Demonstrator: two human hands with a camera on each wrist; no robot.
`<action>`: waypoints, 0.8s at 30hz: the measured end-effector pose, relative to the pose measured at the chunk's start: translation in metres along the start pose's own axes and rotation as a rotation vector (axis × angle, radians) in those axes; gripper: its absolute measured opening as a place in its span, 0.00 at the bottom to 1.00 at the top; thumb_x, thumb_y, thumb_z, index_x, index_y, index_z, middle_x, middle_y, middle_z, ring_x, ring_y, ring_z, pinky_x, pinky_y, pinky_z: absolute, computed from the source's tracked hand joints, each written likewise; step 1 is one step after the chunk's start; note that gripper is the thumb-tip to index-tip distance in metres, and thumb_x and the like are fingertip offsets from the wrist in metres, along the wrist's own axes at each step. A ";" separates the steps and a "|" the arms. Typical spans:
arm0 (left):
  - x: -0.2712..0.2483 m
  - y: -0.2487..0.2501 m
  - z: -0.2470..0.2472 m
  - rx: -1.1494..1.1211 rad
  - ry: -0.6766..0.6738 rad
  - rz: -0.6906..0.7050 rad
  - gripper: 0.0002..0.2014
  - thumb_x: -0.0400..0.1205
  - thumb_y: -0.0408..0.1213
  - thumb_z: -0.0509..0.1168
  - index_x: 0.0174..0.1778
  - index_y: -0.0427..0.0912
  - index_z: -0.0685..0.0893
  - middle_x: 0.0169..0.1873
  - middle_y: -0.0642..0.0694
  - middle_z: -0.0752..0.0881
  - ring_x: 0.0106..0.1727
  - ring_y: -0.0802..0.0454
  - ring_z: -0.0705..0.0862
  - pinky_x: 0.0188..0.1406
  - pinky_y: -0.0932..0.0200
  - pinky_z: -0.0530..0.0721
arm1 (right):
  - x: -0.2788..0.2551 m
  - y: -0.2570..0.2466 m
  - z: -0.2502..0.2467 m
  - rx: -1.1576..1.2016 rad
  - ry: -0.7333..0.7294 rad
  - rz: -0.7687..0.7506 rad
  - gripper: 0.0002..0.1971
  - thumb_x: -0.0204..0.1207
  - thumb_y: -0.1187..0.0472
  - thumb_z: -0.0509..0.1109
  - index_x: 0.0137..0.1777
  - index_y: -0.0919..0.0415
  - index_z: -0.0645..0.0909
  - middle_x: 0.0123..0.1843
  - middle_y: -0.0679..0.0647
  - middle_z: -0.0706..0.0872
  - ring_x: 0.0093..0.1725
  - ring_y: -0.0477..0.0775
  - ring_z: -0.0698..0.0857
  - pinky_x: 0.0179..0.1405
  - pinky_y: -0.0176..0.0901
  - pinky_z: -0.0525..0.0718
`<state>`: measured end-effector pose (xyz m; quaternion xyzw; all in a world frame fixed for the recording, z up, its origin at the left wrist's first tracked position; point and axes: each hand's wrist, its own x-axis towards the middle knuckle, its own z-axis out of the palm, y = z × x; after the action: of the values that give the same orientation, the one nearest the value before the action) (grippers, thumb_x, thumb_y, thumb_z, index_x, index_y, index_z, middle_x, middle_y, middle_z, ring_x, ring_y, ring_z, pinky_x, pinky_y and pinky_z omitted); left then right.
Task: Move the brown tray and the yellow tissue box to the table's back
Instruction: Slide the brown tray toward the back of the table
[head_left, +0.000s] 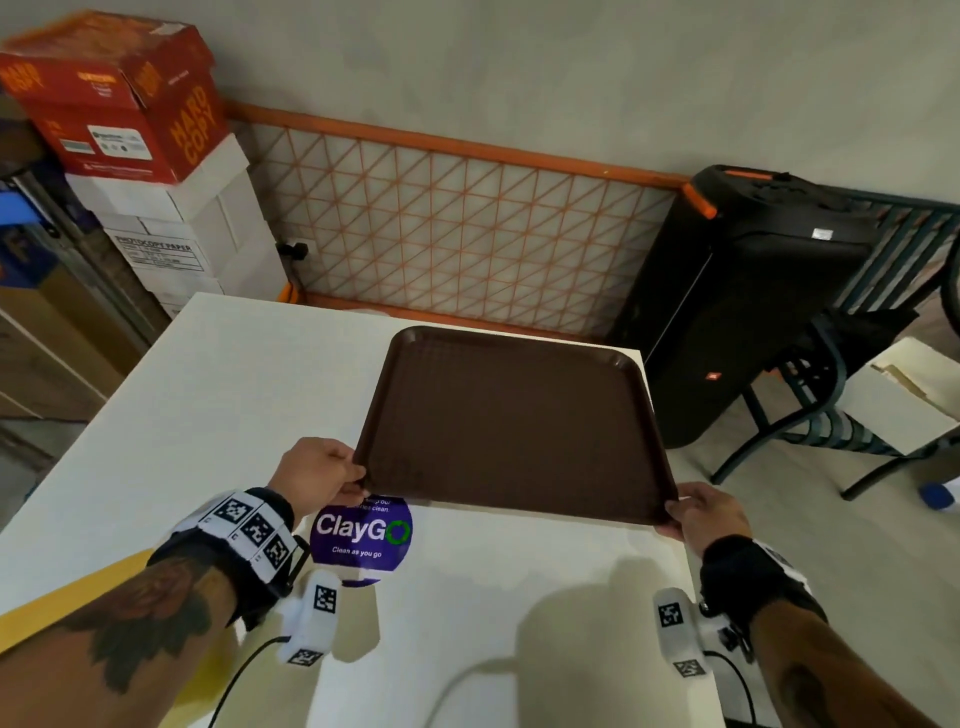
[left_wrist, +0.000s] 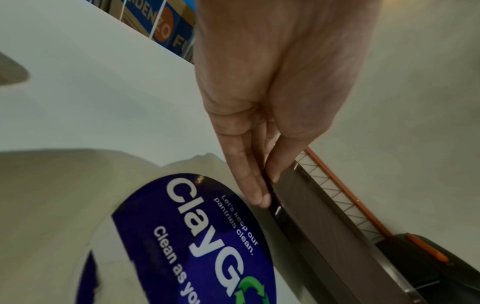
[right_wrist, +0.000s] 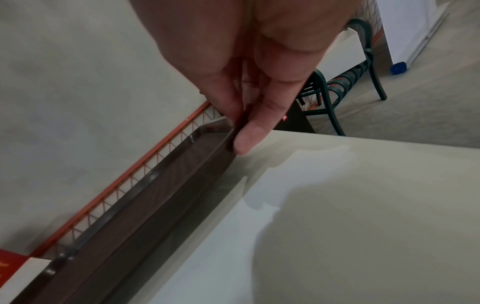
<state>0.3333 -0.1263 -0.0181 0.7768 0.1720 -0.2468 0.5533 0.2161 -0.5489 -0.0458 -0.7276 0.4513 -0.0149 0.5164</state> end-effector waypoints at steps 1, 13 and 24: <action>0.003 0.000 0.003 0.007 -0.003 0.000 0.05 0.78 0.20 0.67 0.38 0.31 0.81 0.36 0.28 0.87 0.30 0.42 0.90 0.26 0.59 0.92 | 0.003 0.000 0.002 -0.007 0.013 0.003 0.10 0.75 0.76 0.67 0.54 0.67 0.82 0.39 0.62 0.88 0.35 0.61 0.88 0.48 0.56 0.91; 0.010 -0.007 0.009 0.047 -0.036 -0.011 0.15 0.77 0.20 0.68 0.60 0.26 0.82 0.47 0.24 0.90 0.39 0.41 0.90 0.35 0.60 0.93 | 0.008 0.001 0.010 -0.016 0.064 0.055 0.10 0.76 0.72 0.68 0.50 0.57 0.83 0.37 0.57 0.88 0.37 0.62 0.90 0.55 0.60 0.89; -0.063 0.012 -0.032 0.162 0.081 0.138 0.14 0.75 0.30 0.72 0.58 0.37 0.85 0.43 0.38 0.93 0.49 0.44 0.91 0.53 0.52 0.88 | -0.061 -0.026 0.008 -0.335 -0.005 -0.249 0.09 0.72 0.56 0.68 0.52 0.49 0.80 0.40 0.55 0.89 0.45 0.61 0.88 0.51 0.61 0.89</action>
<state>0.2946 -0.0995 0.0360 0.8384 0.1198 -0.1898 0.4968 0.2003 -0.5004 -0.0025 -0.8535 0.3526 -0.0014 0.3837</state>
